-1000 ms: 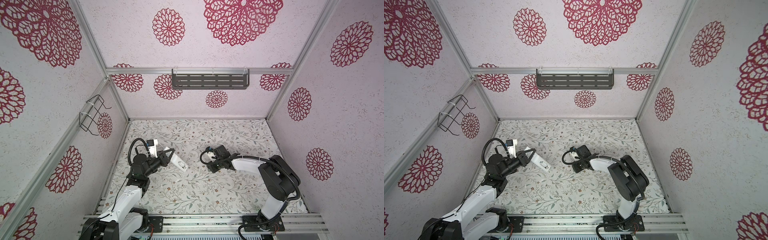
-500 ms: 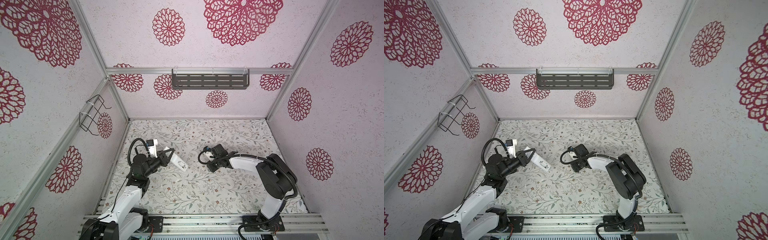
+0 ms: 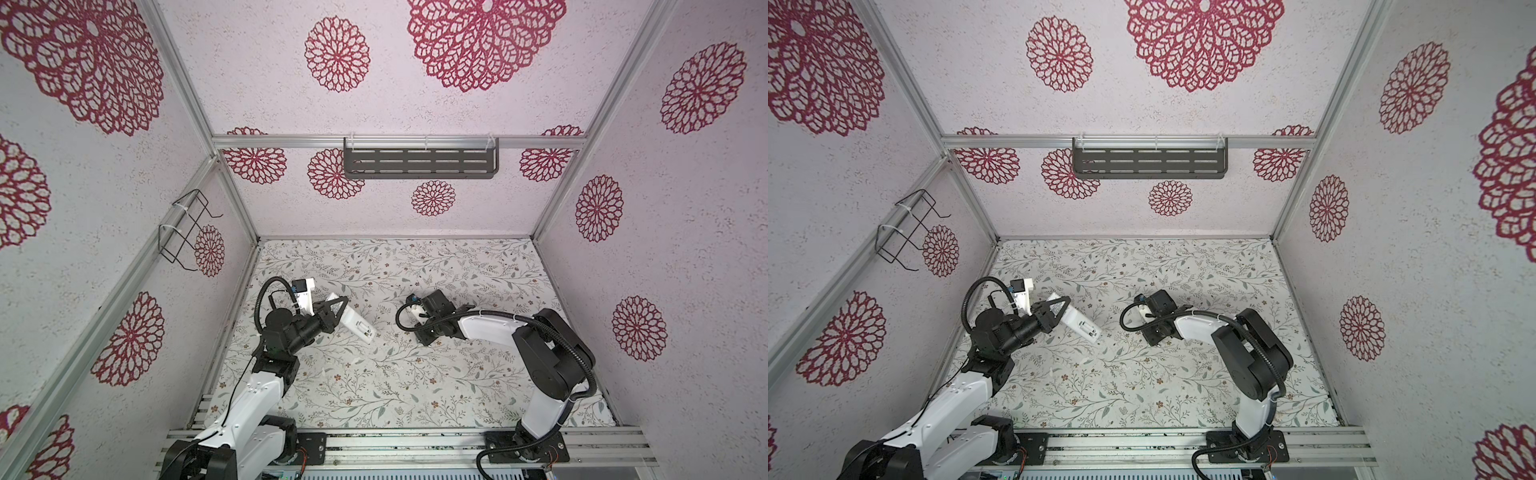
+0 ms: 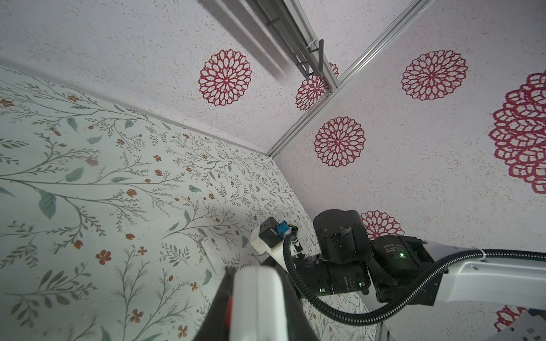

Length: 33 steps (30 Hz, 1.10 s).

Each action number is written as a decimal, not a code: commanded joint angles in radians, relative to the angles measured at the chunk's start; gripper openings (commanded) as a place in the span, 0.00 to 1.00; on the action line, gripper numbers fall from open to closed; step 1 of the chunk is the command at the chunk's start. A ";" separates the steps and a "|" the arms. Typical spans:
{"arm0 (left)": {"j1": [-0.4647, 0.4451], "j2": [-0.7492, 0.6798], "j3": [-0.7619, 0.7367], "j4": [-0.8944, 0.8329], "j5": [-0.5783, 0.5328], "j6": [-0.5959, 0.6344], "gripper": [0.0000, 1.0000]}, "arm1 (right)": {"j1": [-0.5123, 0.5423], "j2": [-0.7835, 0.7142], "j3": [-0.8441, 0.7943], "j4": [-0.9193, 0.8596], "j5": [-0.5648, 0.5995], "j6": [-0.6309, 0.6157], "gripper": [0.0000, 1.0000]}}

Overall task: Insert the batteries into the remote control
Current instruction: 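Close the right gripper around the end of the AA battery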

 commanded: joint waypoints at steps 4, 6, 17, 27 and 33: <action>-0.001 -0.009 -0.001 0.026 -0.006 0.001 0.00 | 0.006 -0.028 -0.051 -0.099 0.028 -0.020 0.23; -0.001 -0.009 0.000 0.026 -0.006 0.001 0.00 | 0.006 -0.034 -0.060 -0.100 0.028 -0.020 0.23; -0.001 -0.008 -0.002 0.030 -0.005 0.000 0.00 | 0.008 -0.016 -0.046 -0.103 0.021 -0.037 0.16; -0.001 -0.013 -0.001 0.026 -0.009 0.003 0.00 | 0.008 -0.094 -0.085 -0.014 -0.027 -0.117 0.09; -0.001 -0.022 -0.002 0.023 -0.011 0.004 0.00 | 0.008 -0.200 -0.169 0.156 -0.151 -0.226 0.08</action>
